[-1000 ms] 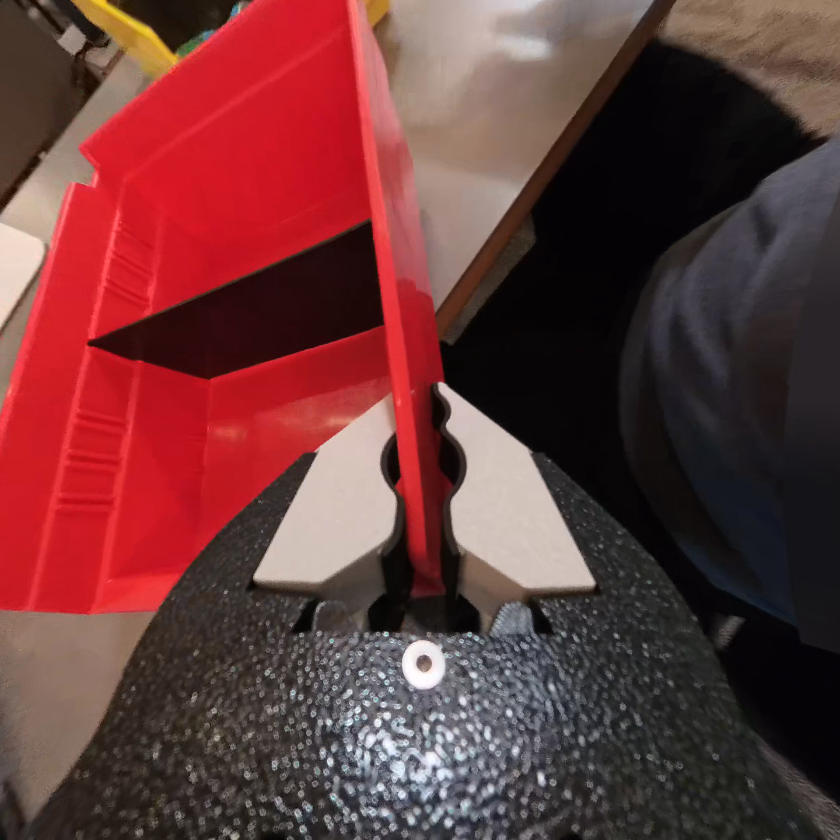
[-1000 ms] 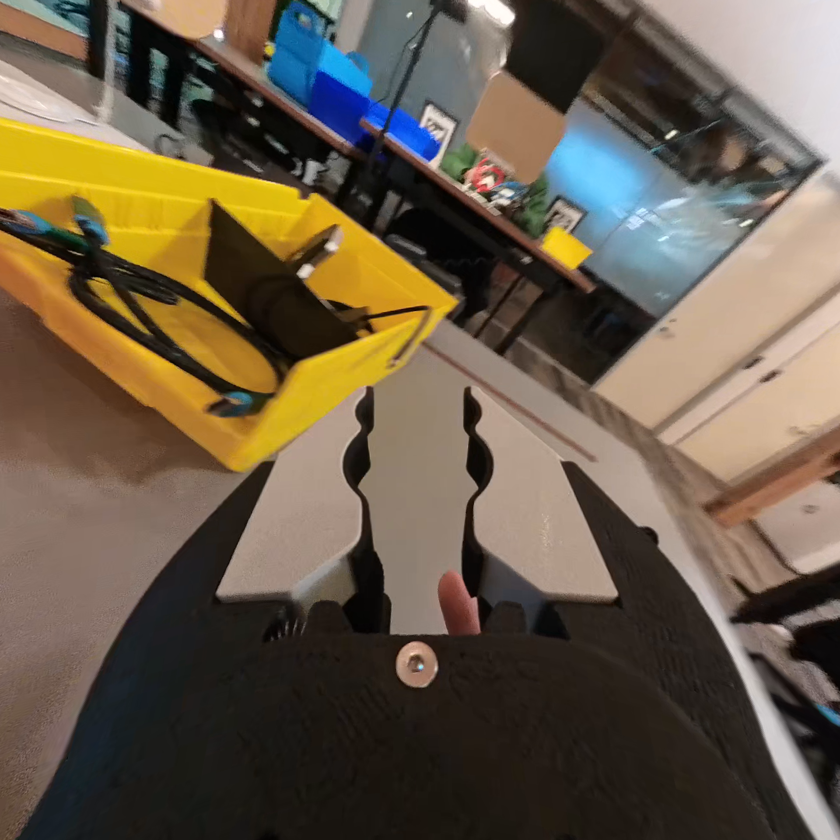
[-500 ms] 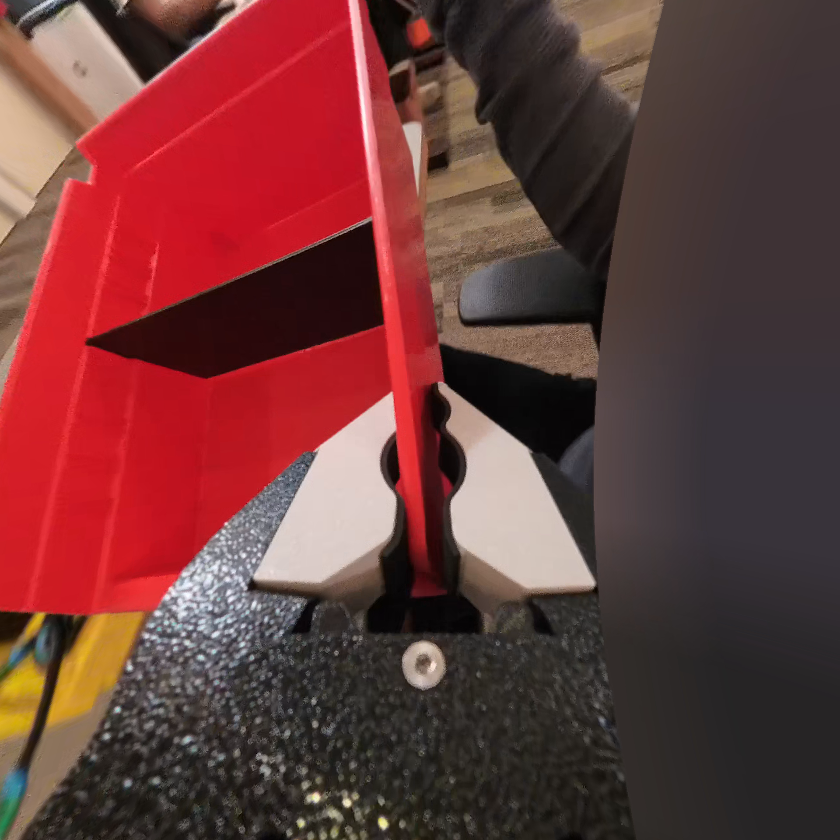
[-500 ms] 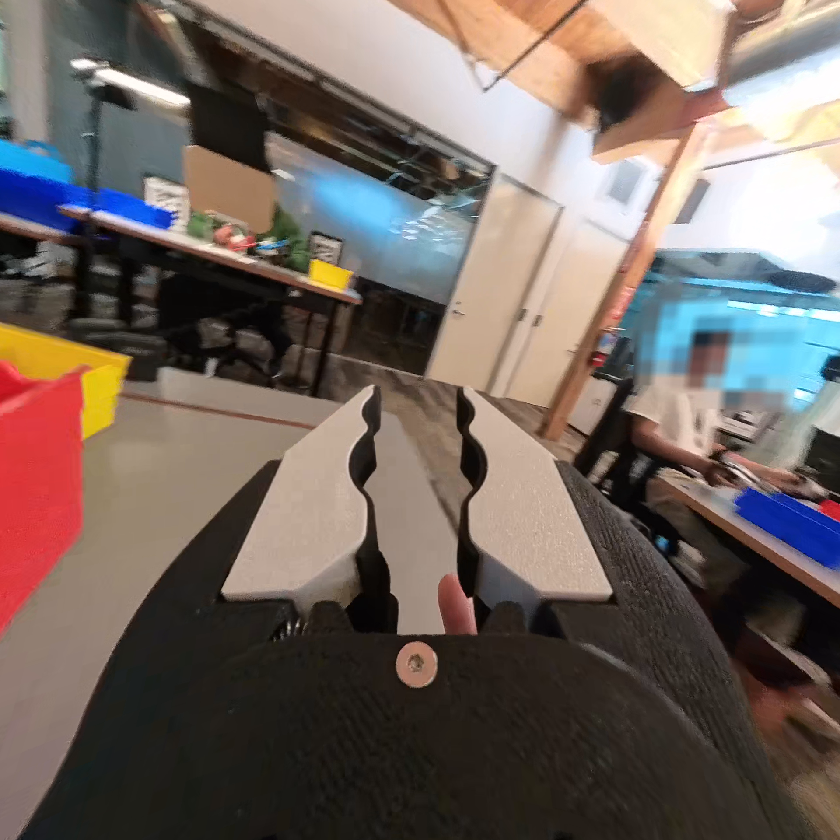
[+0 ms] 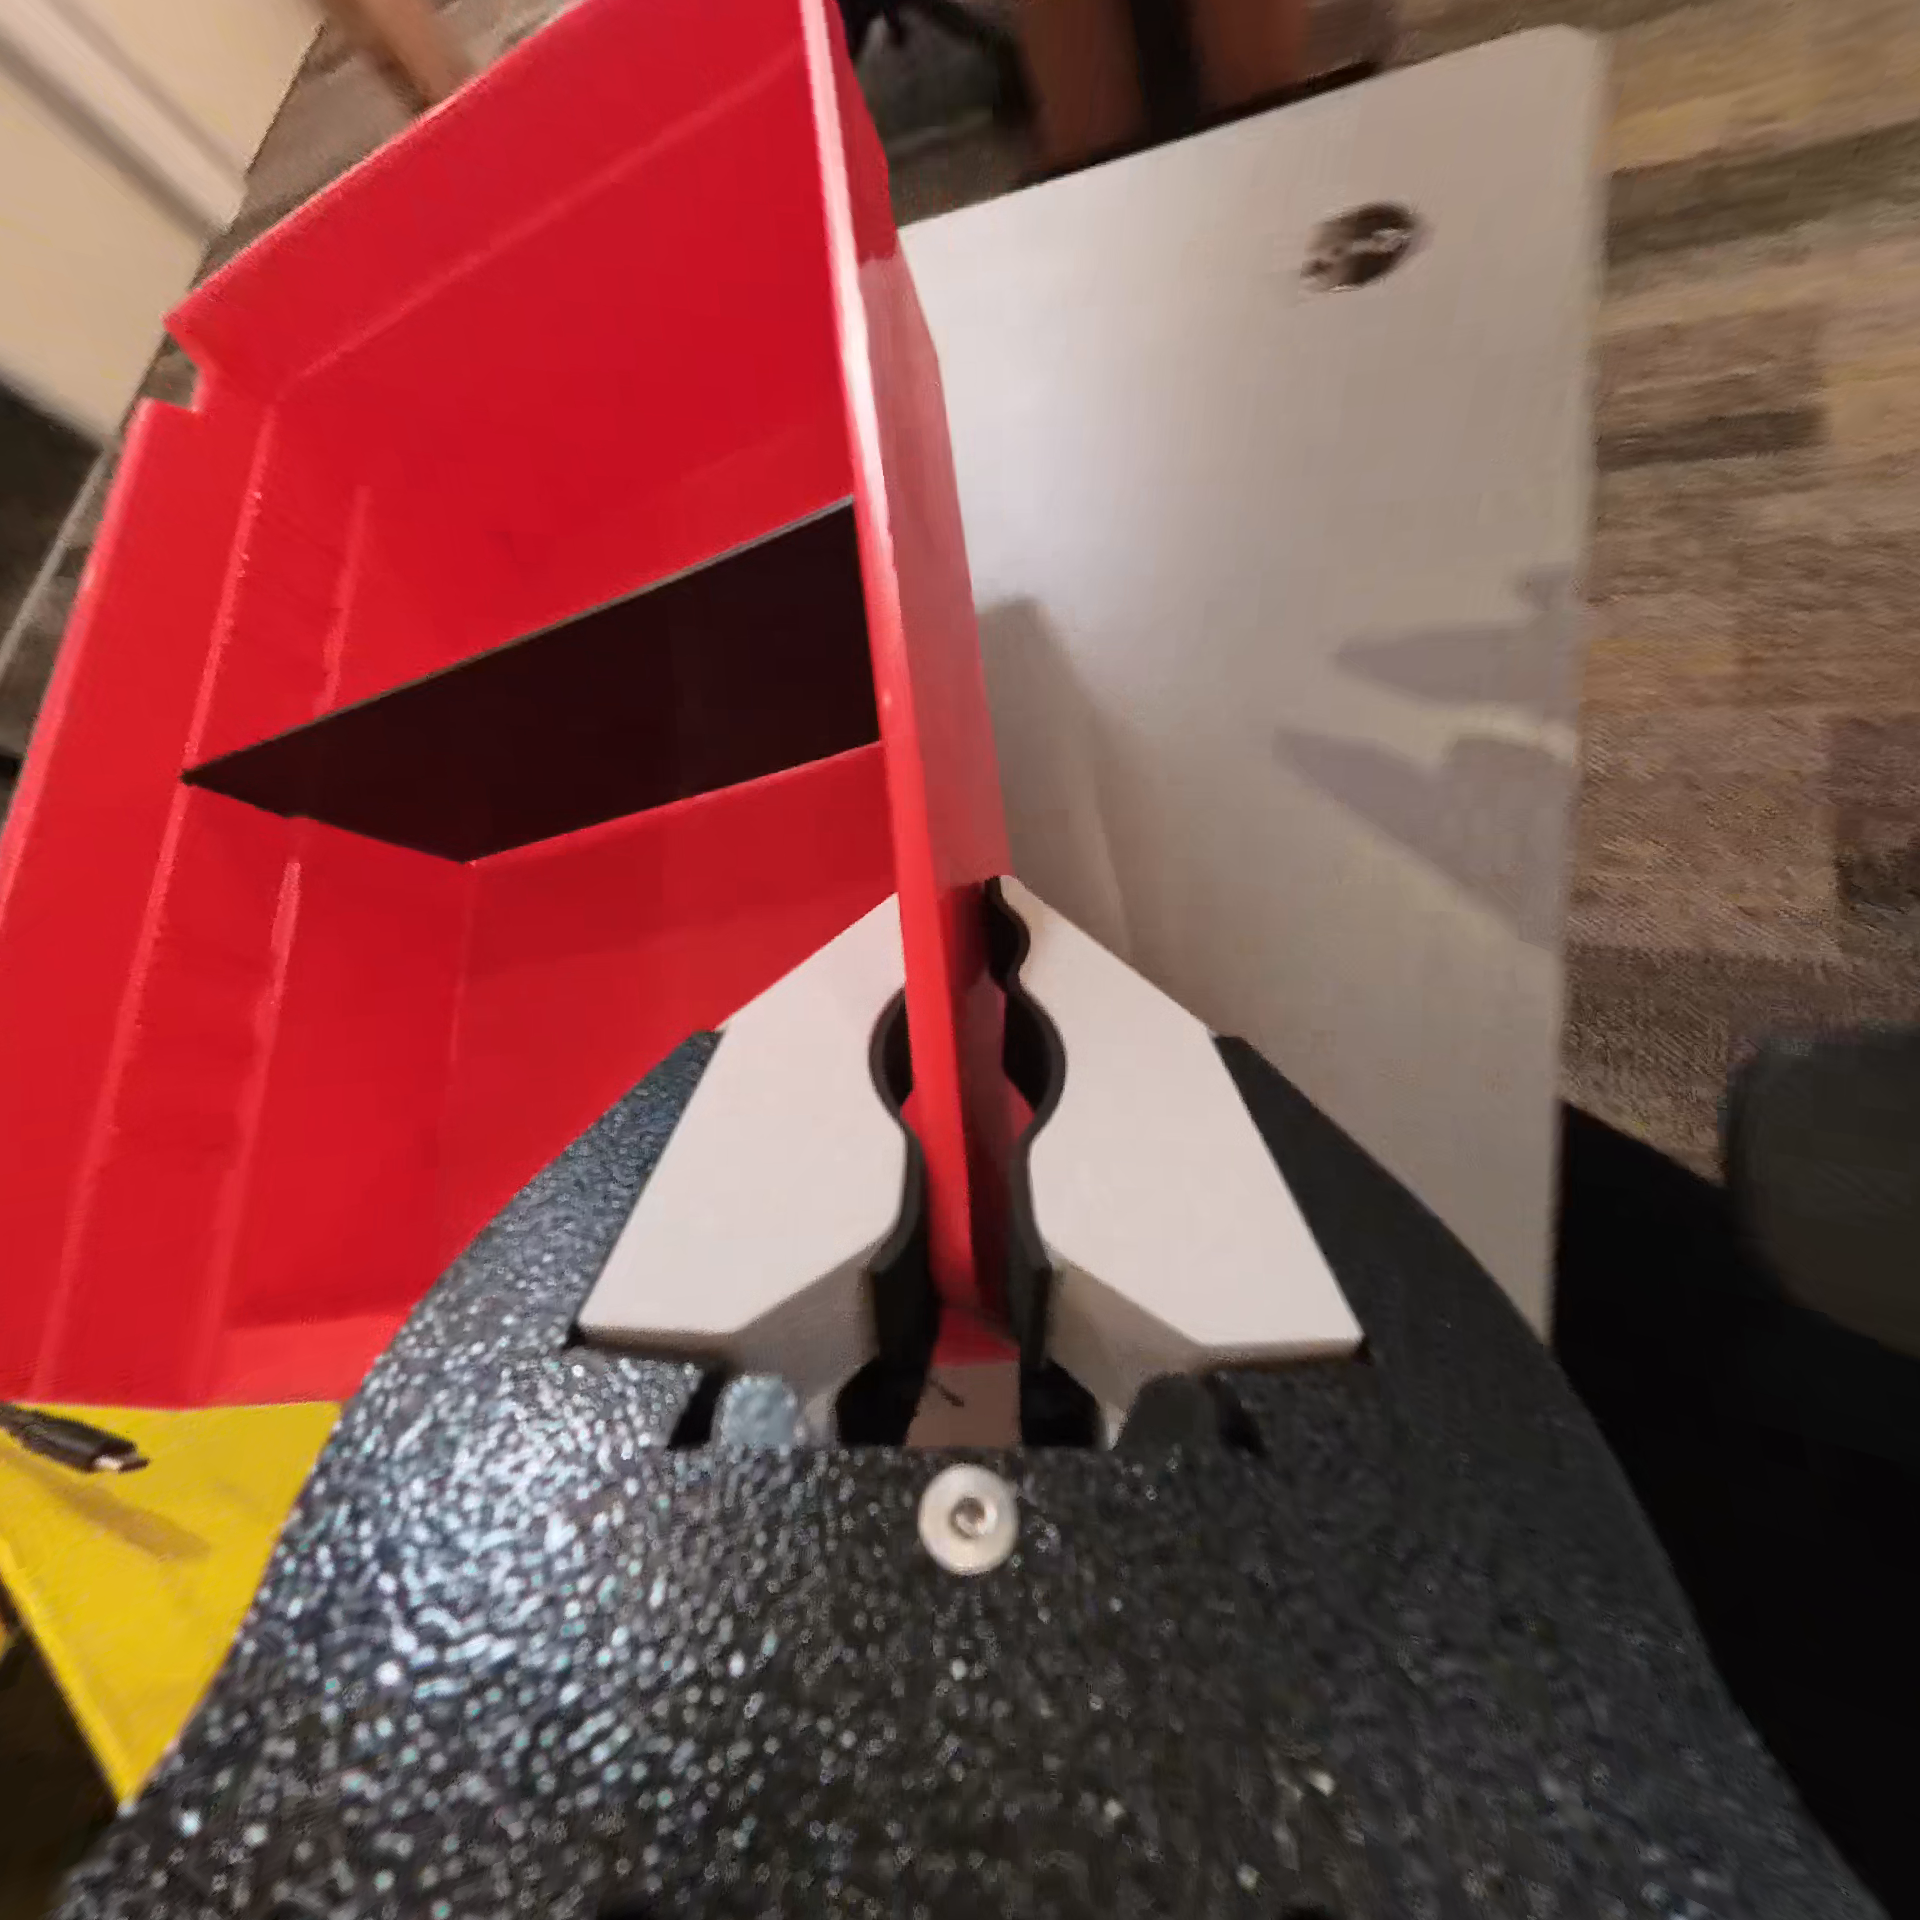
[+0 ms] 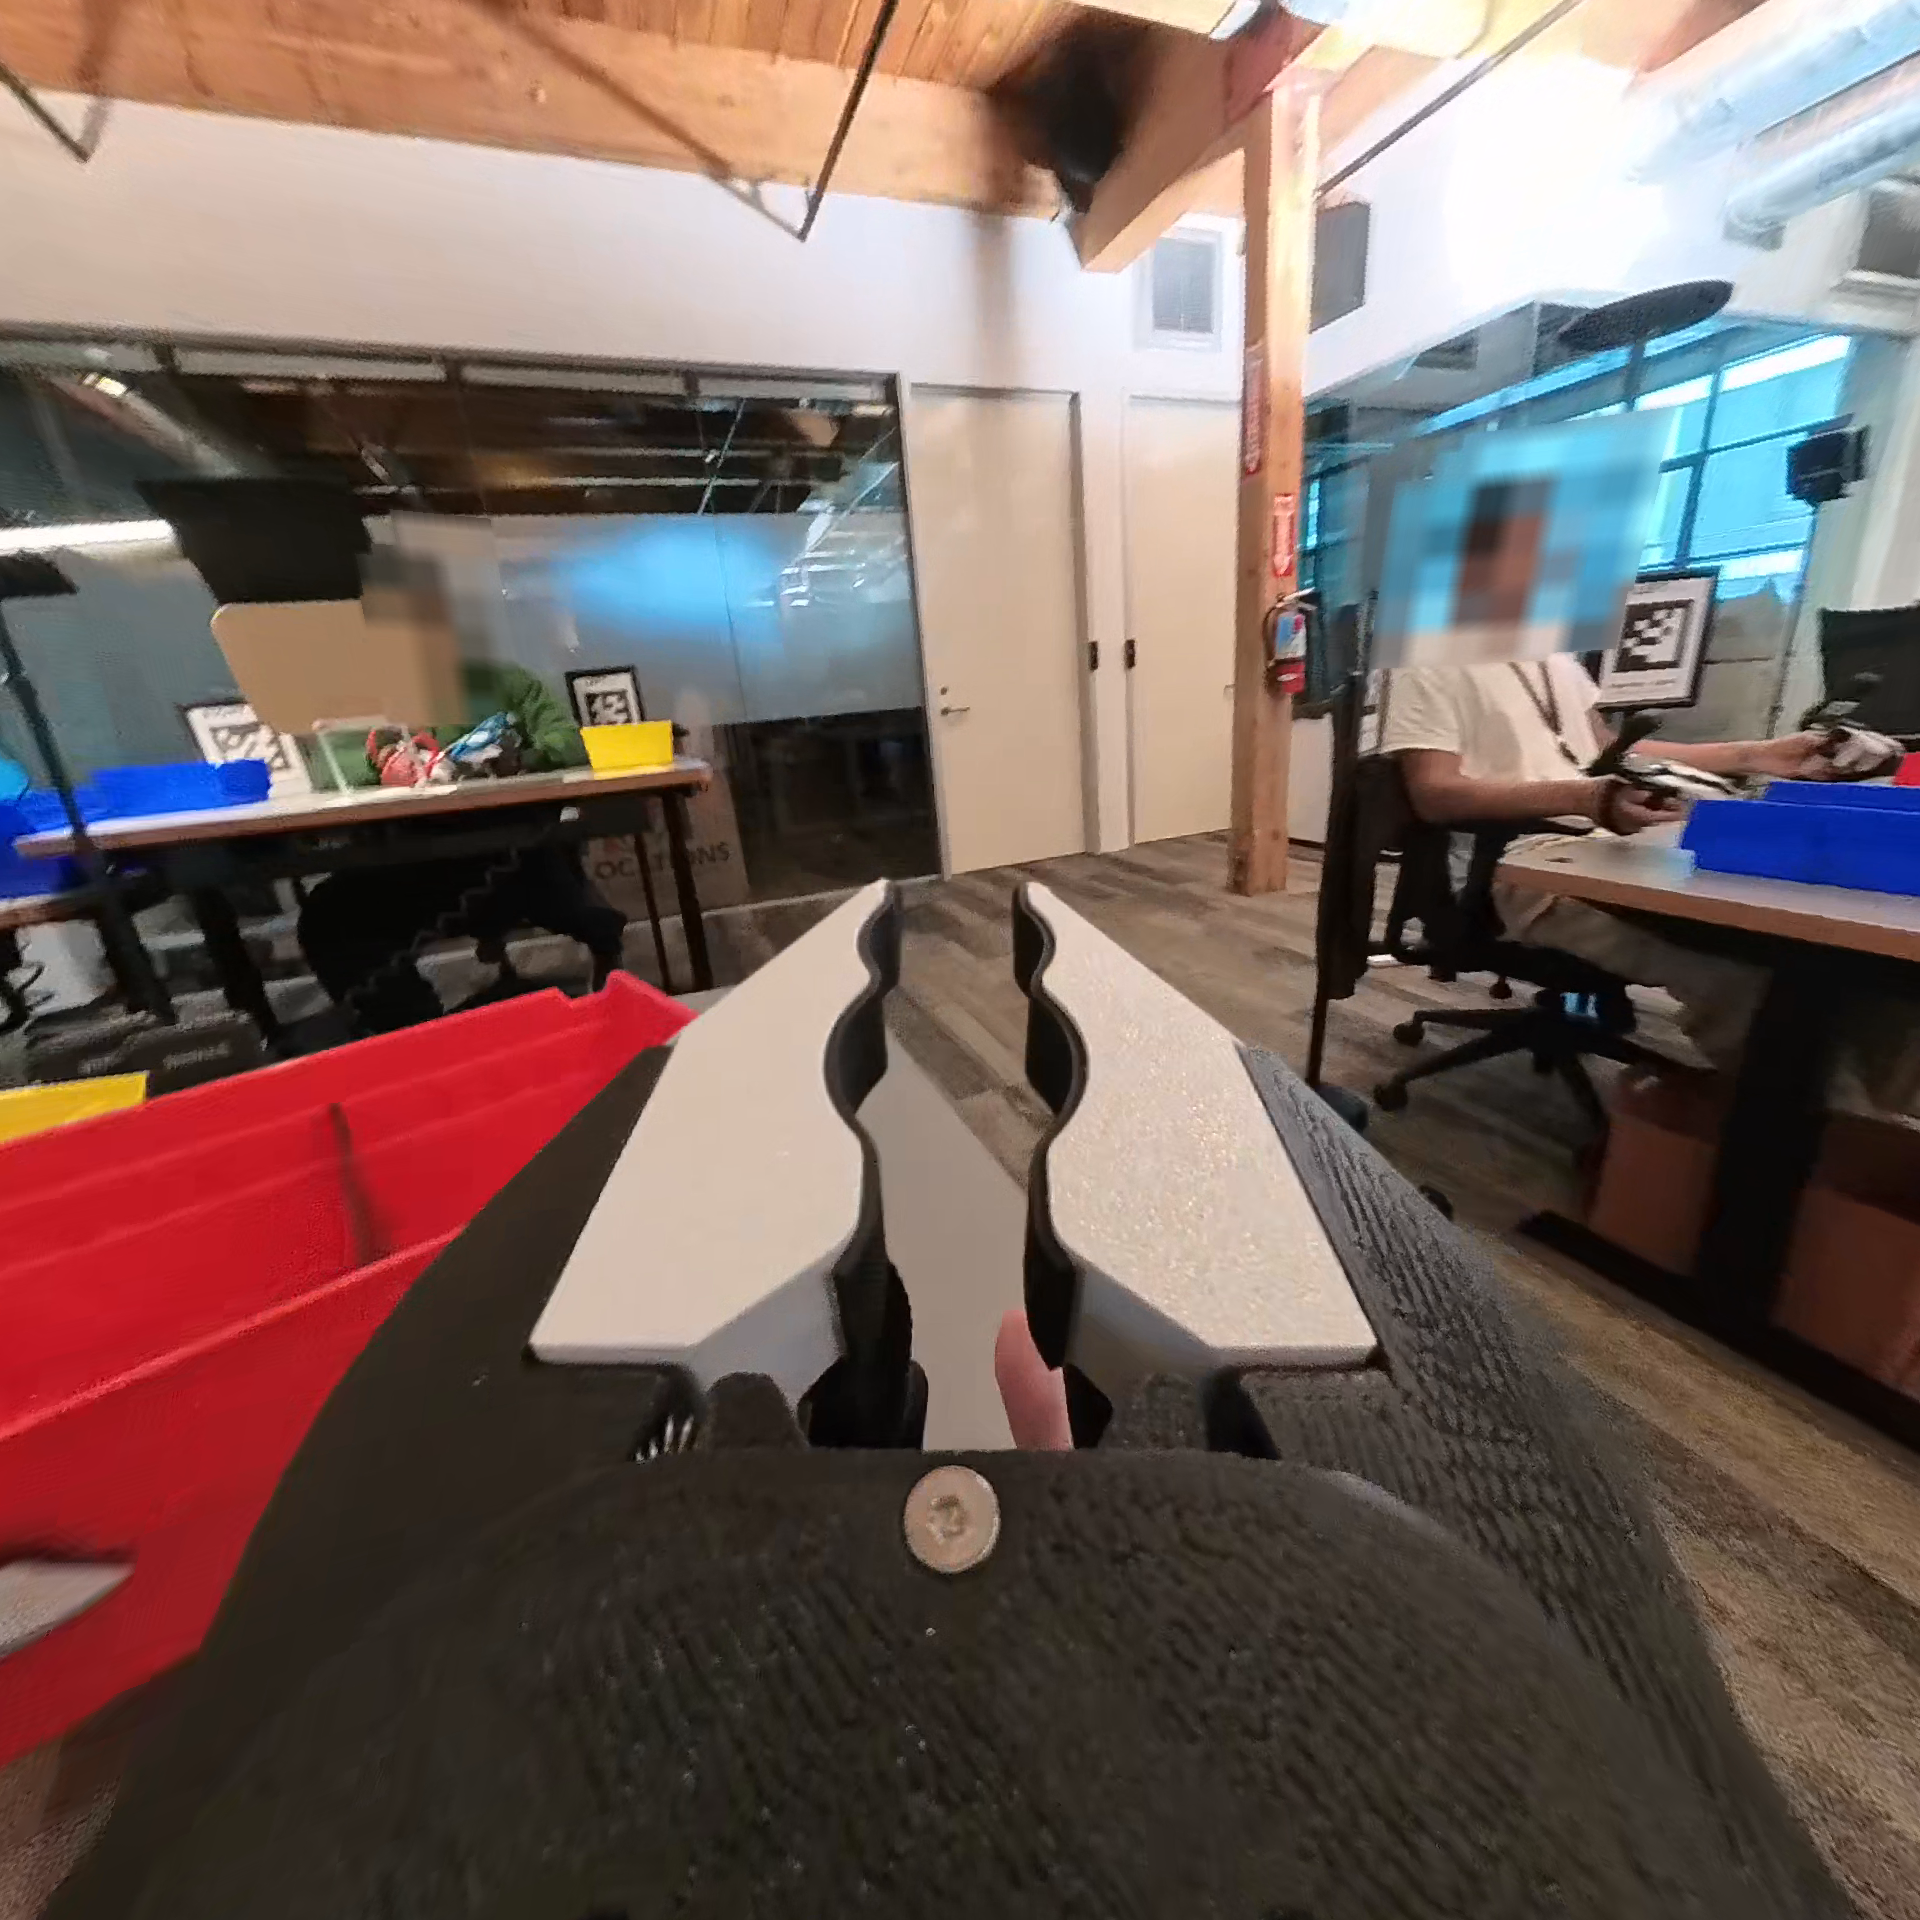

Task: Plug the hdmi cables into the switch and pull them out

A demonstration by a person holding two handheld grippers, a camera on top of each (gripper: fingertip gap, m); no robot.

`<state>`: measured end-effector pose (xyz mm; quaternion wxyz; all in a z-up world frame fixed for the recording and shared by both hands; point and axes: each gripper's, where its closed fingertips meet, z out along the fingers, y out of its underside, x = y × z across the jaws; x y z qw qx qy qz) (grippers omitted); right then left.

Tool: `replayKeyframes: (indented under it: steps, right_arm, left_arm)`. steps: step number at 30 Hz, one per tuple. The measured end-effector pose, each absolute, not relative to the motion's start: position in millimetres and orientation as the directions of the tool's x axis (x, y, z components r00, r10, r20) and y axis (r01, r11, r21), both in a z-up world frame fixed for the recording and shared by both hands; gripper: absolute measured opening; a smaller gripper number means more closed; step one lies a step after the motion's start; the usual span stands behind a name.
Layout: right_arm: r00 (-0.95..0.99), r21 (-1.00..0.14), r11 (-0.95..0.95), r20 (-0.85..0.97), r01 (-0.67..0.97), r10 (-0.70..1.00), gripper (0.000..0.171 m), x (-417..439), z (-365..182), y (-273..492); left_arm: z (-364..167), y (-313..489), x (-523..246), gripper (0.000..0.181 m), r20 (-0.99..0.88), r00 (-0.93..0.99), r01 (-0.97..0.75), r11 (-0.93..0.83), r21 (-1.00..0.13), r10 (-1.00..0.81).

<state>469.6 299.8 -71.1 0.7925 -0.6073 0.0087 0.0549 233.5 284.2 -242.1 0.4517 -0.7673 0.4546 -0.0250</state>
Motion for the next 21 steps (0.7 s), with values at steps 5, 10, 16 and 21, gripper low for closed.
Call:
replayKeyframes:
  steps: [5,10,16,21]
  right_arm:
    - [0.983,-0.985,0.172,0.053,0.022,0.176,0.02,423.3,-88.9,323.4]
    - [0.981,-0.994,0.096,0.065,0.047,0.182,0.031,401.3,-103.4,339.6]
    - [0.968,-0.995,0.093,0.052,0.03,0.246,0.033,384.3,-99.8,336.5]
    - [0.961,-0.996,0.081,0.052,0.031,0.27,0.032,378.8,-100.8,335.8]
  left_arm:
    - [-267.2,317.4,234.6,0.004,-0.246,0.709,-0.578,-0.344,-0.74,-0.661]
    - [-261.4,309.6,242.6,0.073,-0.284,0.703,-0.572,-0.28,-0.771,-0.652]
    - [-246.4,268.2,215.0,0.074,-0.302,0.692,-0.546,-0.202,-0.813,-0.656]
    - [-286.1,269.0,197.7,0.044,-0.282,0.675,-0.614,-0.307,-0.727,-0.682]
